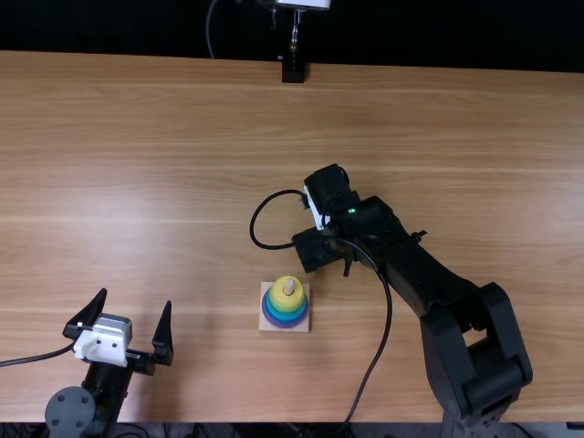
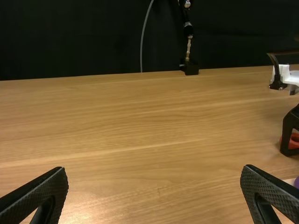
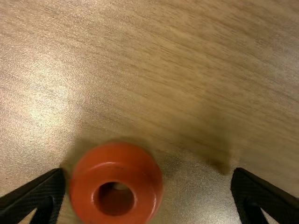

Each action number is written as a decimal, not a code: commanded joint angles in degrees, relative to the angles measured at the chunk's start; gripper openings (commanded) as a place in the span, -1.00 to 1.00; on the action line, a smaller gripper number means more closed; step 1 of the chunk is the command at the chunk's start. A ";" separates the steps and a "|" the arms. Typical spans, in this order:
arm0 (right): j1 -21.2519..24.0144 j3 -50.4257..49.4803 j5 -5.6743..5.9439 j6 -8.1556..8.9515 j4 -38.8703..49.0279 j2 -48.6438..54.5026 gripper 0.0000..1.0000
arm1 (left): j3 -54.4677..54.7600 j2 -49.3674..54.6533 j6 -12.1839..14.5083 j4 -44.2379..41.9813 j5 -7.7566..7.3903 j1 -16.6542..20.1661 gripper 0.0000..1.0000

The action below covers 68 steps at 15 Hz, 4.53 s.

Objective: Build the Hanoi tower: stack the rings onto the peg from bottom to top in this color order: purple, dark blue, light blue, dark green, light green, yellow, orange.

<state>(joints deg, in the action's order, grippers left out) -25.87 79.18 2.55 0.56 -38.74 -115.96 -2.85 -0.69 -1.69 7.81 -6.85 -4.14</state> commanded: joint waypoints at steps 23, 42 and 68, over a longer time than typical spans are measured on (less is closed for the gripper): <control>-7.79 28.40 -0.02 -0.66 -42.22 11.02 -1.00 | 2.85 0.69 0.32 0.83 -1.16 0.01 1.00; -19.13 33.32 -0.12 0.18 -45.27 14.36 -1.00 | 2.85 0.69 0.32 0.83 -1.16 0.01 1.00; -20.45 29.10 -0.12 0.18 -44.43 14.36 -1.00 | 2.85 0.69 0.32 0.83 -1.16 0.01 1.00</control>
<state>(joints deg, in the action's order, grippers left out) -46.46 108.29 2.55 0.34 -83.15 -103.11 -2.87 -0.67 -1.69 7.79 -6.85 -4.12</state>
